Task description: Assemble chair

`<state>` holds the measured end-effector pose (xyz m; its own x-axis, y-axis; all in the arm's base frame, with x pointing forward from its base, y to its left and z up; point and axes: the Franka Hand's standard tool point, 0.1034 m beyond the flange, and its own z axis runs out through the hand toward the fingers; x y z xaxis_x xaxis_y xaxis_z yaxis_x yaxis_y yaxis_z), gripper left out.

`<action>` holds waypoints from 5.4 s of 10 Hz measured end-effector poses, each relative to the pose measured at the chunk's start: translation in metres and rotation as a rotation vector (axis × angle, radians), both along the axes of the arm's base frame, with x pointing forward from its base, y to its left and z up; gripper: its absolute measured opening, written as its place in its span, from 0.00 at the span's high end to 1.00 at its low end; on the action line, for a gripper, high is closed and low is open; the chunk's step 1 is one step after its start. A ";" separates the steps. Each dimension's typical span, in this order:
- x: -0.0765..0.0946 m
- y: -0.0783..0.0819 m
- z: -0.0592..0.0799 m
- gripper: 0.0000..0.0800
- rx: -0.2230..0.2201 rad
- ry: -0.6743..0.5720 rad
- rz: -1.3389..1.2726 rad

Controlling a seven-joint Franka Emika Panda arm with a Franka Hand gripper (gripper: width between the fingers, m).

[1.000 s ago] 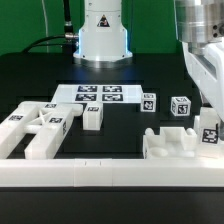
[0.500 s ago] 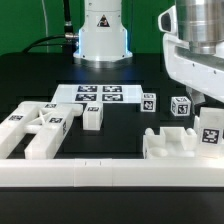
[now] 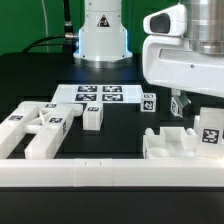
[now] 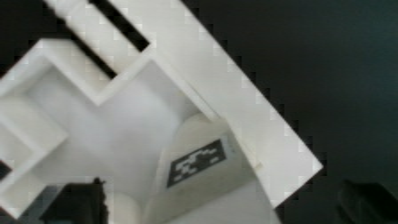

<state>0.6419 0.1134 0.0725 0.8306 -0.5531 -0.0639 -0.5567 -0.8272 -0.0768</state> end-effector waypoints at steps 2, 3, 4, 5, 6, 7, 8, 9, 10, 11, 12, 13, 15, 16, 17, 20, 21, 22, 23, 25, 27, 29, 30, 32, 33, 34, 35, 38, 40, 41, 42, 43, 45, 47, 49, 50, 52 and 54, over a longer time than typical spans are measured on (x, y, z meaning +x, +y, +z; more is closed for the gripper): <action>0.001 -0.002 0.001 0.19 -0.007 -0.016 0.169; 0.002 -0.002 0.002 0.19 -0.011 -0.024 0.245; 0.002 -0.002 0.002 0.19 -0.016 -0.028 0.298; 0.002 -0.002 0.001 0.34 -0.016 -0.030 0.325; 0.002 -0.002 0.001 0.34 -0.015 -0.031 0.319; 0.002 -0.002 0.001 0.51 -0.016 -0.031 0.319; 0.002 -0.003 0.002 0.64 -0.016 -0.031 0.311; 0.002 -0.002 0.002 0.64 -0.016 -0.030 0.297; 0.002 -0.003 0.002 0.64 -0.016 -0.030 0.297; 0.002 -0.003 0.002 0.64 -0.016 -0.030 0.295; 0.003 -0.002 0.001 0.64 -0.014 -0.025 0.191; 0.003 -0.002 0.001 0.64 -0.013 -0.020 0.096; 0.002 -0.001 0.001 0.64 -0.020 -0.002 -0.107; 0.003 -0.001 0.001 0.64 -0.016 0.004 -0.199; 0.003 -0.001 0.001 0.64 -0.015 0.010 -0.292; 0.005 -0.001 0.001 0.64 0.002 0.021 -0.558; 0.006 -0.001 0.001 0.64 0.004 0.026 -0.664; 0.006 -0.001 0.001 0.64 0.009 0.028 -0.747; 0.006 -0.001 0.001 0.64 0.019 0.037 -0.859; 0.007 0.000 0.001 0.64 0.037 0.056 -1.019; 0.007 -0.001 0.001 0.64 0.044 0.064 -1.084; 0.007 0.000 0.000 0.46 0.043 0.064 -1.074; 0.006 -0.001 0.000 0.46 0.040 0.063 -1.023; 0.004 -0.001 0.000 0.21 0.033 0.066 -0.901; 0.004 -0.001 -0.001 0.21 0.032 0.056 -0.817; 0.004 -0.001 -0.001 0.19 0.031 0.049 -0.757; 0.004 -0.001 -0.001 0.19 0.030 0.038 -0.662; 0.002 0.000 0.002 0.19 0.003 0.031 -0.371; 0.004 0.000 0.003 0.19 -0.004 0.004 -0.142; 0.004 -0.001 0.003 0.19 -0.010 -0.006 -0.044; 0.003 -0.001 0.003 0.19 -0.011 -0.011 0.025; 0.003 -0.001 0.003 0.19 -0.010 -0.020 0.120; 0.003 0.000 0.003 0.19 -0.012 -0.030 0.234; 0.003 0.000 0.003 0.19 -0.019 -0.039 0.337; 0.003 -0.001 0.002 0.52 -0.019 -0.041 0.364; 0.003 -0.001 0.002 0.52 -0.019 -0.041 0.364; 0.003 -0.002 0.002 0.64 -0.019 -0.040 0.351; 0.004 -0.005 0.002 0.64 -0.019 -0.040 0.334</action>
Offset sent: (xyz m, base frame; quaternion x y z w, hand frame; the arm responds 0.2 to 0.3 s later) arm 0.0045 0.0031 0.0043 -0.0305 0.0000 -0.2076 0.9777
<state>0.6459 0.1084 0.0749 0.9679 -0.2504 -0.0201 -0.2512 -0.9650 -0.0756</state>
